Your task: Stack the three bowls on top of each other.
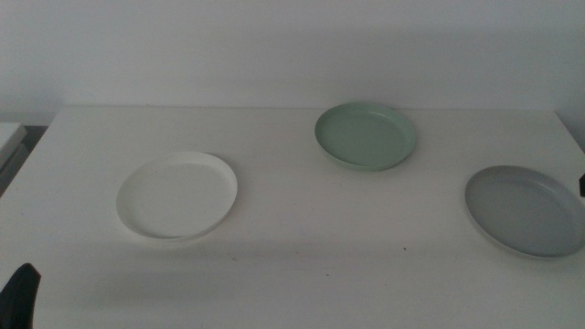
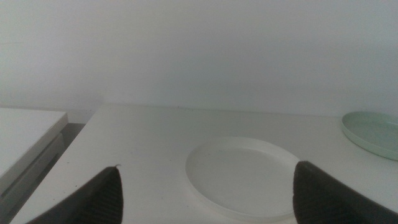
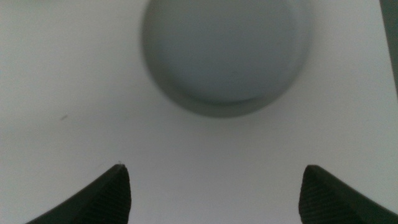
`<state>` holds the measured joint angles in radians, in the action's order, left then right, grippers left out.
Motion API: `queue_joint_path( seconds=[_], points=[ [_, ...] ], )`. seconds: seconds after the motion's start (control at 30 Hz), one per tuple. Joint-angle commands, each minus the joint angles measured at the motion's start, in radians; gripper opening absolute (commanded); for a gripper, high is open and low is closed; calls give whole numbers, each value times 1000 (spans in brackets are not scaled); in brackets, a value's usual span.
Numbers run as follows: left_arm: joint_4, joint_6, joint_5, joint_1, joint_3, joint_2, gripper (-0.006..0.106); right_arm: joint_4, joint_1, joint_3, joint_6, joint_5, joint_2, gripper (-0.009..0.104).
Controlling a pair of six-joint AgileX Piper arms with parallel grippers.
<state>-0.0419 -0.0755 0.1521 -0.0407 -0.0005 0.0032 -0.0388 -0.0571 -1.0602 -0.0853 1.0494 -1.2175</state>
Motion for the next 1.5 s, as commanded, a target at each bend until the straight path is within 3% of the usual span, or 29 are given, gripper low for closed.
queue_joint_path(
  seconds=[0.0,0.27,0.43,0.6,0.83,1.17,1.3,1.47],
  points=[
    [0,-1,-13,-1,0,-3,94,-8,-63,-43,47,-6,-83,93],
    [0,-1,-13,-1,0,-3,94,64,-143,-109,53,-60,-295,93],
    [0,-1,-13,-1,0,-3,94,60,-143,-113,45,-167,-385,93],
    [0,-1,-13,-1,0,-3,94,45,-156,-225,-4,-139,-551,92],
    [0,-1,-13,-1,0,-3,94,33,-219,-406,-12,-73,-766,78],
    [0,-1,-13,-1,0,-3,94,5,-241,-439,3,-54,-900,59],
    [0,-1,-13,-1,0,-3,94,5,-241,-439,4,-52,-937,44],
    [0,-1,-13,-1,0,-3,94,23,-241,-437,7,-28,-934,-2]
  ],
)
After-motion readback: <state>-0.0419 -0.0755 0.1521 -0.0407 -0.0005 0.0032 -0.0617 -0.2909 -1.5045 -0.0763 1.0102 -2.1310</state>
